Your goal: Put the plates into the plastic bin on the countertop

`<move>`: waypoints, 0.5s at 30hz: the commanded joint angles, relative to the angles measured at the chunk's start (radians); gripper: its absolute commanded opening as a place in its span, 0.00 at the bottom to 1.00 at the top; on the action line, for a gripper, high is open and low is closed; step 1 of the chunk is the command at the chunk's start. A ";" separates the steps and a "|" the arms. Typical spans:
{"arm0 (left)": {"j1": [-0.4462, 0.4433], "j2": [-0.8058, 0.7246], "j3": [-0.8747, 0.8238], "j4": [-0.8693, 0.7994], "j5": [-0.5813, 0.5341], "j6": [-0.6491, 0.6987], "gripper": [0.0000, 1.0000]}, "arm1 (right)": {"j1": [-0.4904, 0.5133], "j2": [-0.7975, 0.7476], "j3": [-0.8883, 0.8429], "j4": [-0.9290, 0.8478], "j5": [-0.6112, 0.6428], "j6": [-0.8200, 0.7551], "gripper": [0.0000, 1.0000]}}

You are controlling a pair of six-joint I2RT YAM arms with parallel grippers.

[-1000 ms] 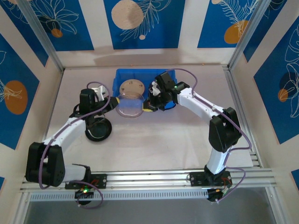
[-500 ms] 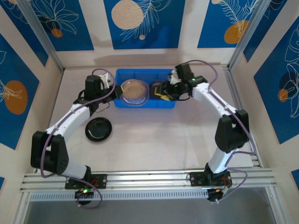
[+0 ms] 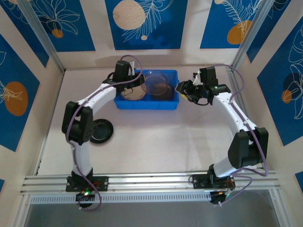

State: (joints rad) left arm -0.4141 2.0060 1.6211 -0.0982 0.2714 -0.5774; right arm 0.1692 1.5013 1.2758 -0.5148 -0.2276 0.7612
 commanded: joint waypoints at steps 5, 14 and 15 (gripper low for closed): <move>-0.057 0.159 0.194 -0.072 -0.116 -0.008 0.00 | -0.040 -0.065 -0.040 0.002 0.009 0.005 0.49; -0.074 0.261 0.265 -0.099 -0.184 -0.027 0.00 | -0.072 -0.078 -0.080 0.012 -0.023 0.010 0.48; -0.074 0.269 0.268 -0.094 -0.182 -0.031 0.00 | -0.073 -0.081 -0.084 0.015 -0.026 0.010 0.49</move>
State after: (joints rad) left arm -0.4831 2.2478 1.8481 -0.1818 0.1242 -0.5934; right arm 0.1040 1.4456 1.2121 -0.5076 -0.2249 0.7616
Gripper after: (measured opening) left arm 0.065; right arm 0.487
